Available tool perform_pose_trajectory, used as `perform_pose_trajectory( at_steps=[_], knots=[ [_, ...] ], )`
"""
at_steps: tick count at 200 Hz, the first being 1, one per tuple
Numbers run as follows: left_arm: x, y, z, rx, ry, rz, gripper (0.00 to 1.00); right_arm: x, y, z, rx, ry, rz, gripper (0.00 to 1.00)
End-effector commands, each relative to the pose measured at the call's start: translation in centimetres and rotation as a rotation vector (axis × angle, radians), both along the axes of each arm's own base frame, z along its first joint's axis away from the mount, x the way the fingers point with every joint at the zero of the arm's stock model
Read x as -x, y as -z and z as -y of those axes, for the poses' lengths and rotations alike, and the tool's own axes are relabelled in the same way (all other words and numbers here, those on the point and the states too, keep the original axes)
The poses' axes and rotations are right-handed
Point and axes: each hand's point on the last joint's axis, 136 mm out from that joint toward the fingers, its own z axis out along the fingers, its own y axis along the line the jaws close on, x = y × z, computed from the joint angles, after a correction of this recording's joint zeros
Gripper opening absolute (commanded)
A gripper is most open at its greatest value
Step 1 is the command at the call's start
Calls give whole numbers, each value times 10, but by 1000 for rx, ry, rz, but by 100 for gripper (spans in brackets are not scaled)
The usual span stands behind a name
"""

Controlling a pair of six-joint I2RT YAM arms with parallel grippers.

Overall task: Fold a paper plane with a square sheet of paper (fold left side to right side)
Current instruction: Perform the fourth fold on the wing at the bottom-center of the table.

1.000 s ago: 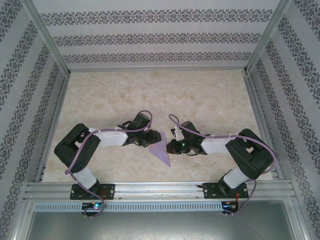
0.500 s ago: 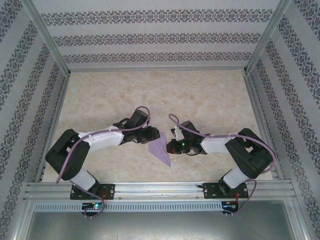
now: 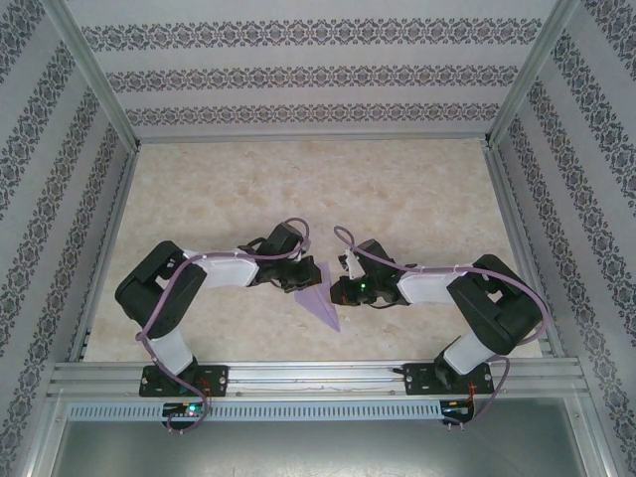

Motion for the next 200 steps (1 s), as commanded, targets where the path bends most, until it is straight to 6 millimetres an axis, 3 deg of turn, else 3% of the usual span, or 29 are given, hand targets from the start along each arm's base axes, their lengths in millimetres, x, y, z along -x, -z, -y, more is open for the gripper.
perform_pose_trajectory(
  at_steps=[1,87,144,200],
  knots=[
    [-4,-8,15,36,40,46,8,18,47,33,221,23,-57,0],
    [12,36,-7,-28,-6,-26,6,21,44,33,218,7,-64,0],
    [25,48,-23,-96,-12,-62,4,9,17,15,122,-1,-30,0],
    [30,51,-30,-120,-18,-73,3,-9,-24,-4,-3,9,13,16]
  ],
)
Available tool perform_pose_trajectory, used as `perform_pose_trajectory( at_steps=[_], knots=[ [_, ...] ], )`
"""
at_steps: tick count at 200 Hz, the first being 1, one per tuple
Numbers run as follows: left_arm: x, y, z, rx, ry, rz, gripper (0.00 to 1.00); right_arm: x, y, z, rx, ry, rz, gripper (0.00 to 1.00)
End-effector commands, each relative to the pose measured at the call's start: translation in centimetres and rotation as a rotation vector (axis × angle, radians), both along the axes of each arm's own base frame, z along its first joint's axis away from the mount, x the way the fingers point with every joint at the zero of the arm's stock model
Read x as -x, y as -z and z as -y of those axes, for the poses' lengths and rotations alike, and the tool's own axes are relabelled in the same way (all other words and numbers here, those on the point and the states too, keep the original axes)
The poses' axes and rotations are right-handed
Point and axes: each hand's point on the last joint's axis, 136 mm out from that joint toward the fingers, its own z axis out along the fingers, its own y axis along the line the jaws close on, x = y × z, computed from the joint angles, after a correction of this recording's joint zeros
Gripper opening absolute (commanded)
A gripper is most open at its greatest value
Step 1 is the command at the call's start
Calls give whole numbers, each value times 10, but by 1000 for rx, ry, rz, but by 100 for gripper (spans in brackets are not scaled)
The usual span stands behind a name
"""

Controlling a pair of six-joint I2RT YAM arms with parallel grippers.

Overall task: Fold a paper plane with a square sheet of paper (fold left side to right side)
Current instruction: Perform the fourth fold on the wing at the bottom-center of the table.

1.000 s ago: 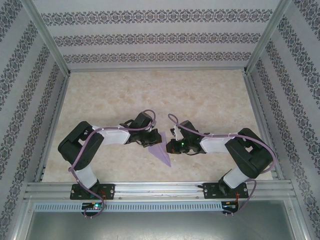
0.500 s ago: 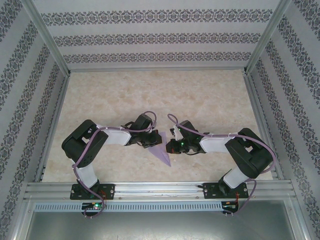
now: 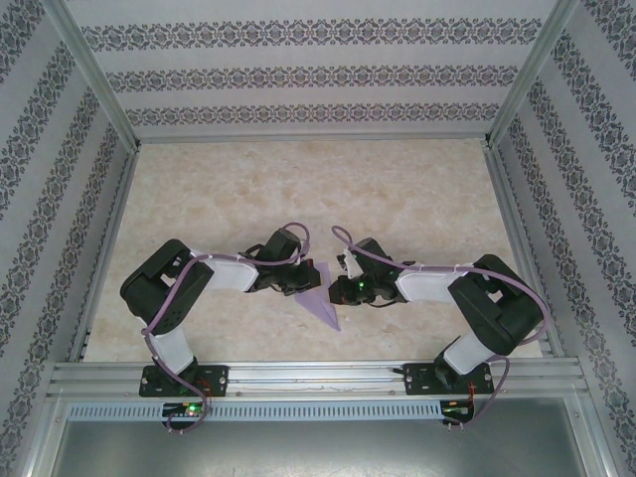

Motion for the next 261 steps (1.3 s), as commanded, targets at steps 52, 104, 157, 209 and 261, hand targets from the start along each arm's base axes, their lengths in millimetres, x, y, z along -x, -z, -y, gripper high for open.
perform_pose_trajectory(
  at_steps=[52,104,157,209,261],
  knots=[
    [29,34,-28,-144,-18,-104,3,-9,-41,7,-88,73,36,31],
    [28,33,-27,-140,-18,-98,3,24,-57,2,-201,34,-46,10],
    [25,34,-26,-135,-21,-96,3,45,-51,-17,-225,-23,-108,0],
    [24,33,-25,-137,-20,-97,3,56,-26,-16,-174,-22,-156,0],
    [25,35,-26,-141,-21,-101,3,66,-7,-7,-120,-15,-184,0]
  ],
)
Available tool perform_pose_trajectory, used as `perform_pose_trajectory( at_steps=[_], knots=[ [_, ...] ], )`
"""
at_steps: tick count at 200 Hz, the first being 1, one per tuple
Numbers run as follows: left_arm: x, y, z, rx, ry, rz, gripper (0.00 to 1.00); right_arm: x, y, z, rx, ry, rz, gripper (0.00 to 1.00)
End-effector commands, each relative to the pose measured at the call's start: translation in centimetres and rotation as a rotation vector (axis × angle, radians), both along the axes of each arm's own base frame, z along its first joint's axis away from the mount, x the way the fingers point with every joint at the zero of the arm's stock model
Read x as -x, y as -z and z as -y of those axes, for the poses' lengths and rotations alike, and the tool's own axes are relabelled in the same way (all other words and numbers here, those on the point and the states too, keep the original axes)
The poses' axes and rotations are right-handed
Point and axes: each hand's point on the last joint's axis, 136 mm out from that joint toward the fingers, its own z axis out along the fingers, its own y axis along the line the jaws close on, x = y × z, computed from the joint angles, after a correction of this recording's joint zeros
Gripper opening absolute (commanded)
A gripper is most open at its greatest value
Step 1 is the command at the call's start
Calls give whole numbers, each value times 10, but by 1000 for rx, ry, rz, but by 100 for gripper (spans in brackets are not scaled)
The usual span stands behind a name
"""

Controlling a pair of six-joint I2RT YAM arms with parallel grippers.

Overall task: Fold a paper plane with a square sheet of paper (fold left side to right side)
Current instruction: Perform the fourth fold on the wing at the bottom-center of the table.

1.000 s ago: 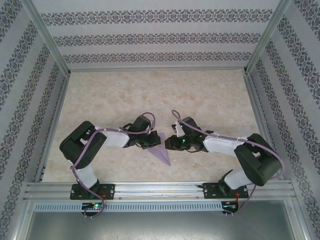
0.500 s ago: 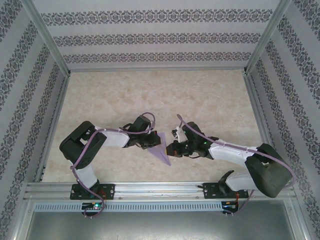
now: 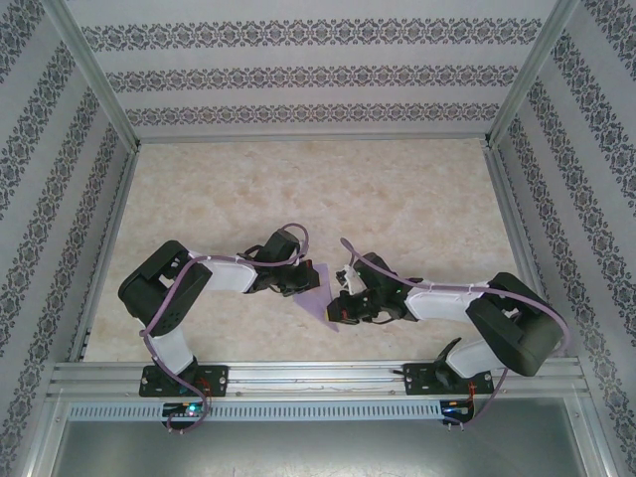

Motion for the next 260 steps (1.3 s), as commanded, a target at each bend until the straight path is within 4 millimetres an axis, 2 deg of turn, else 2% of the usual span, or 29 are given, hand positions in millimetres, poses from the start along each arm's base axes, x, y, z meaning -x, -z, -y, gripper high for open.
perform_pose_trajectory(
  at_steps=[1,44,260],
  knots=[
    [24,35,-24,-137,-18,-104,3,5,10,4,28,10,-7,0],
    [24,36,-24,-139,-17,-107,3,13,21,9,58,1,-25,0],
    [21,38,-23,-149,-19,-111,3,19,29,19,108,3,-39,0]
  ],
)
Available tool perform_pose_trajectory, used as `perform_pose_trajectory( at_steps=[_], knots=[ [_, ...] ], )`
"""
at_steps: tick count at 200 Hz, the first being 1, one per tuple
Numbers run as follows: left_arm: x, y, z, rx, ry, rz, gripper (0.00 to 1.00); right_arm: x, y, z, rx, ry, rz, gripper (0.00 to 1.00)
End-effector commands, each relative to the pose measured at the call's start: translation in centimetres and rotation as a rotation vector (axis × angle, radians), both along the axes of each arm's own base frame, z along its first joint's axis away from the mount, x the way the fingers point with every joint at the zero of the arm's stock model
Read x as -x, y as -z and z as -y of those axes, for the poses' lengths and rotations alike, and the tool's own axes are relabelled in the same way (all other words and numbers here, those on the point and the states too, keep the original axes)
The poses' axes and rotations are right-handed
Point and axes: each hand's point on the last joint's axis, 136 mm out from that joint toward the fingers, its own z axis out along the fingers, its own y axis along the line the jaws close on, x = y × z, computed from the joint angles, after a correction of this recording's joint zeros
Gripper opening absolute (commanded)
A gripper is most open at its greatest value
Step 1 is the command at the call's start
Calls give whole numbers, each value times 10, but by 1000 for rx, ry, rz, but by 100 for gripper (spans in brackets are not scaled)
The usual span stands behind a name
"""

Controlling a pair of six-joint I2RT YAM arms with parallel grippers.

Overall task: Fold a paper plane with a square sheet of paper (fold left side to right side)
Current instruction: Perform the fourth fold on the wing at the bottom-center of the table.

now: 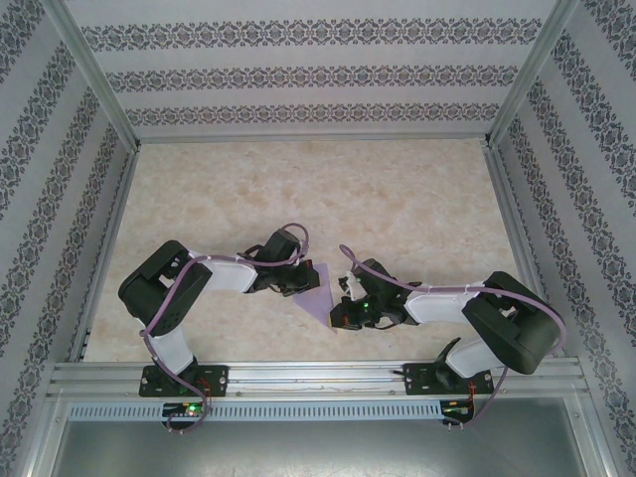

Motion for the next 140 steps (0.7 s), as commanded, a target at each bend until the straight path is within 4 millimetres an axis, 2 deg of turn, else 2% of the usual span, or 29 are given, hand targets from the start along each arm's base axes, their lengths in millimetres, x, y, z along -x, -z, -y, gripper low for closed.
perform_pose_trajectory(
  at_steps=[1,42,95,101,140],
  knots=[
    [22,38,-23,-147,-18,-108,3,12,13,11,53,-3,-34,0],
    [21,39,-24,-150,-21,-109,3,17,19,17,78,2,-52,0],
    [20,39,-24,-150,-28,-106,3,26,16,18,76,-10,-70,0],
    [20,38,-24,-148,-29,-105,3,34,23,26,94,-9,-90,0],
    [21,39,-25,-151,-28,-106,3,44,19,29,89,-19,-107,0]
  ],
)
